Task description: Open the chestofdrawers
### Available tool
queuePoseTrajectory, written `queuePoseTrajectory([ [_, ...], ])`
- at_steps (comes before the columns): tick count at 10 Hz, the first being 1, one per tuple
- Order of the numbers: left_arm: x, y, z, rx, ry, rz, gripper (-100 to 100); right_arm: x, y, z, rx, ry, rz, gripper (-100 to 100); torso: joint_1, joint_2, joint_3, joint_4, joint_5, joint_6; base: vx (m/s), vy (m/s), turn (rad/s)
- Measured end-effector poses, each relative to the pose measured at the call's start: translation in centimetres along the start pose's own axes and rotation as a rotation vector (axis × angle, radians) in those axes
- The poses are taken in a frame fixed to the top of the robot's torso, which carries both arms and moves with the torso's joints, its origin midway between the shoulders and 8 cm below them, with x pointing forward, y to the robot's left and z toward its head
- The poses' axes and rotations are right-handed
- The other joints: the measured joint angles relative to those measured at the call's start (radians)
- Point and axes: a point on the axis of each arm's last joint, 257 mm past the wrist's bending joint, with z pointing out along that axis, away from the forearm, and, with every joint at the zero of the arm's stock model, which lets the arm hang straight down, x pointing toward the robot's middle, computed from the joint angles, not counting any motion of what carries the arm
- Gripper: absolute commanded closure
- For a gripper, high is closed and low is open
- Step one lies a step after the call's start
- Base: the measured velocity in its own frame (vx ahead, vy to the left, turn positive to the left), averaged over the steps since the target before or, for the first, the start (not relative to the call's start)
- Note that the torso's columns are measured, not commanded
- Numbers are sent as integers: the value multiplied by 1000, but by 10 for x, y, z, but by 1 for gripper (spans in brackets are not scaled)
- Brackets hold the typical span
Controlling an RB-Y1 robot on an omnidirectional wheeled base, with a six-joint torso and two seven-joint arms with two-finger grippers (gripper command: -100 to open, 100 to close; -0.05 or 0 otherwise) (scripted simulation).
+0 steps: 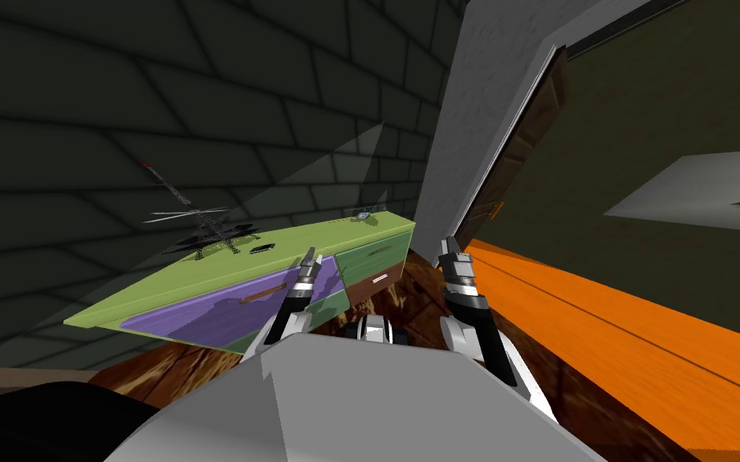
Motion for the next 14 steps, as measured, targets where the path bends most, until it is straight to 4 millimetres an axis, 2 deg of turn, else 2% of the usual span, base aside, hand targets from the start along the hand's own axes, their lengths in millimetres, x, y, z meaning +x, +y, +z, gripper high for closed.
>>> queuePoseTrajectory([
  [5,-20,48,-5,-98,-46,-32,-100,0,0,0,0,0,0,0,1,0,0,0,0,0,116,-196,70],
  [11,-42,97,-19,-206,-115,-83,-100,0,0,0,0,0,0,0,6,1,0,0,1,0,92,-194,55],
  [14,-50,123,-30,-255,-156,-116,-100,0,0,0,0,0,0,0,-2,1,1,0,-1,0,90,-196,77],
])
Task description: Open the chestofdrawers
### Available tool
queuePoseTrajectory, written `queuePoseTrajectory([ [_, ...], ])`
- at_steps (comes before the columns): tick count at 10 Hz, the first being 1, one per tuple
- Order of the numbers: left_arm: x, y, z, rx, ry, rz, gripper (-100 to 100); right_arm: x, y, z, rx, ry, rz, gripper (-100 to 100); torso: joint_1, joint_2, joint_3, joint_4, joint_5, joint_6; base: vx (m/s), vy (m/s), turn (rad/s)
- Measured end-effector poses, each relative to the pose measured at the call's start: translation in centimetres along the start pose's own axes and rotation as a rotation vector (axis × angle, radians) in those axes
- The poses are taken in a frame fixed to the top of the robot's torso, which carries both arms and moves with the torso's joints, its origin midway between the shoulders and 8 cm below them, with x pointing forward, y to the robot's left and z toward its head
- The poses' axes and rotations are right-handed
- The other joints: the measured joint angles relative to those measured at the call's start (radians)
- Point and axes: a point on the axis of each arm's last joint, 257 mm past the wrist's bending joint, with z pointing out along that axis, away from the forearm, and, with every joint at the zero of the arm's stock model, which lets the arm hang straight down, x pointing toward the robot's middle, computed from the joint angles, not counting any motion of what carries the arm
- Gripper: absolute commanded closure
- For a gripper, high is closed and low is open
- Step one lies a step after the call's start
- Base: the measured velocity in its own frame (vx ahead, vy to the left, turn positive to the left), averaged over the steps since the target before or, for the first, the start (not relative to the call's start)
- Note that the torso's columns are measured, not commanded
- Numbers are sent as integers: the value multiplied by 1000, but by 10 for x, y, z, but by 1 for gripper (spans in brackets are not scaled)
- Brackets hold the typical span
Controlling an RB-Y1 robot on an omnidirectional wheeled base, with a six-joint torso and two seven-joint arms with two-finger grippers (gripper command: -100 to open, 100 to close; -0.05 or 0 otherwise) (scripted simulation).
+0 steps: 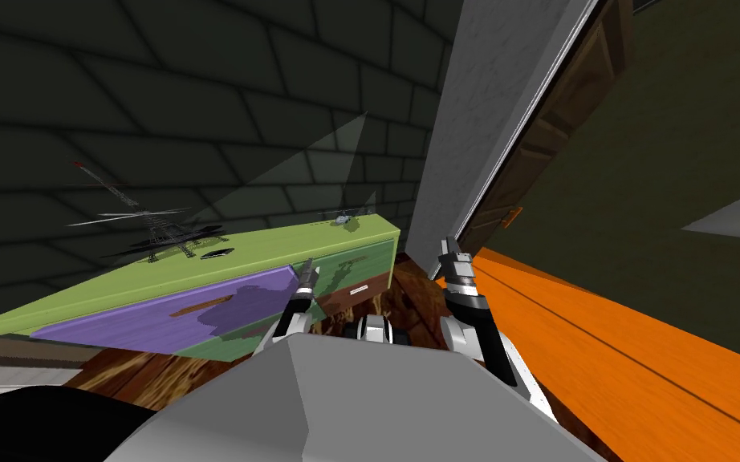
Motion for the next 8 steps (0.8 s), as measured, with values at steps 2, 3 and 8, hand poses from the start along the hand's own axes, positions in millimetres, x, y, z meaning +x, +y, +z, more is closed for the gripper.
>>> queuePoseTrajectory([
  [2,-9,18,0,-37,-30,-28,-100,0,0,0,0,0,0,0,3,-2,-2,-1,1,0,109,-197,59],
  [3,-12,27,-1,-56,-45,-43,-100,0,0,0,0,0,0,0,5,1,0,0,1,0,49,-199,57],
  [8,-27,67,-8,-136,-110,-106,-100,0,0,0,0,0,0,0,5,0,0,0,2,0,82,-188,54],
])
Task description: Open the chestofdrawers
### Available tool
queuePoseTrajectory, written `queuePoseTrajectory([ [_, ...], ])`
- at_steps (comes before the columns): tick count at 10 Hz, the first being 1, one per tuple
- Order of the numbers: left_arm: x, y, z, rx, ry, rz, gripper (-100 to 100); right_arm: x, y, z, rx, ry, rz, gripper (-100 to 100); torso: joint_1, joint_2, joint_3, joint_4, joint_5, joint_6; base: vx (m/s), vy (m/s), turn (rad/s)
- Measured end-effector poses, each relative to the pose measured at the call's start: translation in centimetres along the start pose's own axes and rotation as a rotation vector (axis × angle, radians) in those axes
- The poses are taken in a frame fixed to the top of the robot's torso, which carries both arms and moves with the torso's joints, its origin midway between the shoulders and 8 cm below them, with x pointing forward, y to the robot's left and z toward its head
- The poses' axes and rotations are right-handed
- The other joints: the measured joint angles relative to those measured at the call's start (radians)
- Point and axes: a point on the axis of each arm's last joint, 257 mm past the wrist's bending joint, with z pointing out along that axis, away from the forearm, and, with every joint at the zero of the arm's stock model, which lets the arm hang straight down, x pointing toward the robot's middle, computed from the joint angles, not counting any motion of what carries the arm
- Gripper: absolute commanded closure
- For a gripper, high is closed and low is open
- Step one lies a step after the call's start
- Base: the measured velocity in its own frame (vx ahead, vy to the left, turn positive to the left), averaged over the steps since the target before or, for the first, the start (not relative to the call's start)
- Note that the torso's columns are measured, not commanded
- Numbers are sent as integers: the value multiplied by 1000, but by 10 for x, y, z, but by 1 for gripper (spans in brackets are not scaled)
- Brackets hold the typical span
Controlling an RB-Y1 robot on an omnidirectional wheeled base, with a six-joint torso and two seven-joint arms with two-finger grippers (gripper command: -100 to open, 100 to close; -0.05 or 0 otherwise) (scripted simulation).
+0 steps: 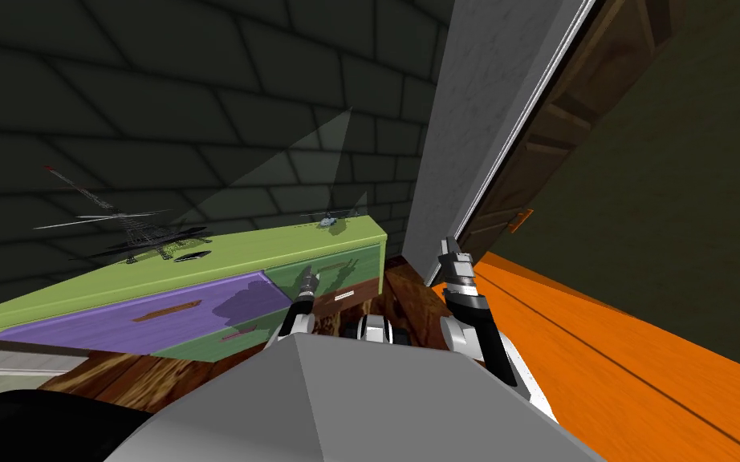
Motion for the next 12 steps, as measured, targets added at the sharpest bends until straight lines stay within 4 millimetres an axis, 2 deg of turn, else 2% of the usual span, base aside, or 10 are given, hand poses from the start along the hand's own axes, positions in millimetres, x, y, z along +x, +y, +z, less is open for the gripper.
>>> queuePoseTrajectory([
  [2,-3,21,-3,-37,-34,-47,-100,0,0,0,0,0,0,0,-3,0,0,0,-1,0,51,-138,42],
  [3,-3,23,-4,-40,-36,-50,-100,0,0,0,0,0,0,0,3,1,1,0,0,0,7,-20,-3],
  [4,-3,22,-4,-39,-35,-50,100,0,0,0,0,0,0,0,5,2,1,1,1,0,3,-9,0],
  [8,-4,18,-6,-38,-32,-46,100,0,0,0,0,0,0,0,-6,4,3,1,-2,0,-132,-70,14],
  [10,-4,15,-8,-38,-29,-43,100,0,0,0,0,0,0,0,-1,-1,0,0,0,0,-102,-53,5],
  [11,-4,15,-8,-39,-29,-43,-100,0,0,0,0,0,0,0,2,-7,-4,-2,0,0,0,0,0],
  [12,-7,12,-7,-36,-24,-28,-100,0,0,0,0,0,0,0,2,-8,-5,-2,1,0,59,7,10],
])
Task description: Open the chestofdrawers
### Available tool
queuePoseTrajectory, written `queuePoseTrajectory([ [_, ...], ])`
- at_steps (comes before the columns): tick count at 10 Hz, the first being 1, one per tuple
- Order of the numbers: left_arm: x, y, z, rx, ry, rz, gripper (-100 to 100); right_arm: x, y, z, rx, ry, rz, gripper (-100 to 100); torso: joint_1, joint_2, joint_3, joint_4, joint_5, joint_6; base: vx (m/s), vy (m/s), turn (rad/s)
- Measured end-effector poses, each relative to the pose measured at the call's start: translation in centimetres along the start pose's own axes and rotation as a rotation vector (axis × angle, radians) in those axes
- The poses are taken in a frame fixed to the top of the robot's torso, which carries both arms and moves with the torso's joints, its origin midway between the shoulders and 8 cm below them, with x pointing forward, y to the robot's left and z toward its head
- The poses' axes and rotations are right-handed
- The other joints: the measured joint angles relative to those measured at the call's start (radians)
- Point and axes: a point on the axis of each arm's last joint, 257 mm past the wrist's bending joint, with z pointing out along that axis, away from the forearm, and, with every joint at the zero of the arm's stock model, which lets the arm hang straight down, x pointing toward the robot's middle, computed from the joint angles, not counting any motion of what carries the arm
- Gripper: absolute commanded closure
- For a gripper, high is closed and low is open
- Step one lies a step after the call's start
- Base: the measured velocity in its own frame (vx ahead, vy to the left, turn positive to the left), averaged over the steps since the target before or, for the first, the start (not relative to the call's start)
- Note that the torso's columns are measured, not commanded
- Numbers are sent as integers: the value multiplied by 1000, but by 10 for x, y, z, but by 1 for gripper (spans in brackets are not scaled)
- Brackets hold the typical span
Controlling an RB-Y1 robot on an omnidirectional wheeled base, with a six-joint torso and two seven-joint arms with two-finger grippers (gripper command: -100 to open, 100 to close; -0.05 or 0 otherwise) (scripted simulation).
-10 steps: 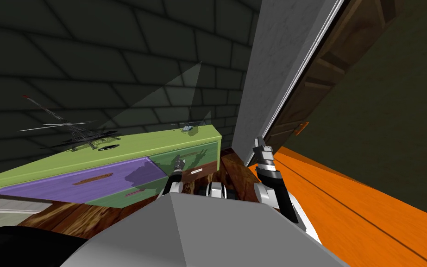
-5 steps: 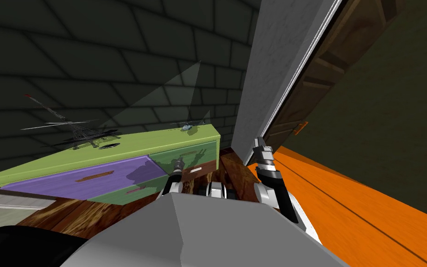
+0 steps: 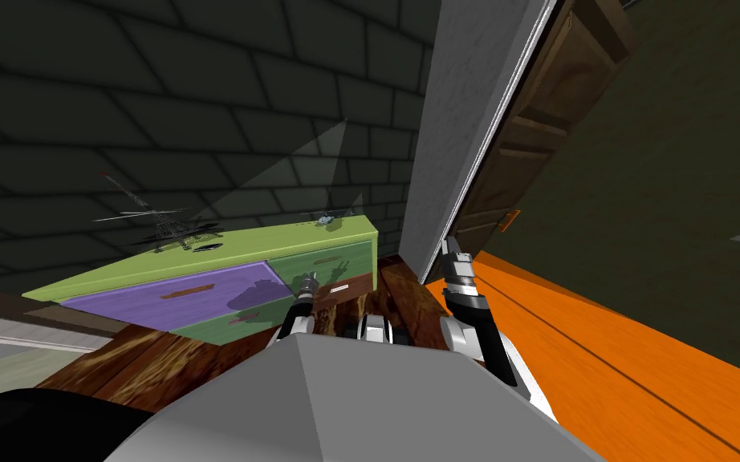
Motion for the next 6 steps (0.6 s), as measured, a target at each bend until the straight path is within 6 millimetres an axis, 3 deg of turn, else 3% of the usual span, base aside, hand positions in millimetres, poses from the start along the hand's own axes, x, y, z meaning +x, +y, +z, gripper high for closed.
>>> queuePoseTrajectory([
  [4,-10,-10,8,2,-4,28,-100,0,0,0,0,0,0,0,-4,4,3,1,-1,0,187,17,11],
  [6,-10,-5,8,-10,-16,15,-100,0,0,0,0,0,0,0,-4,14,9,4,-1,0,58,5,1],
])
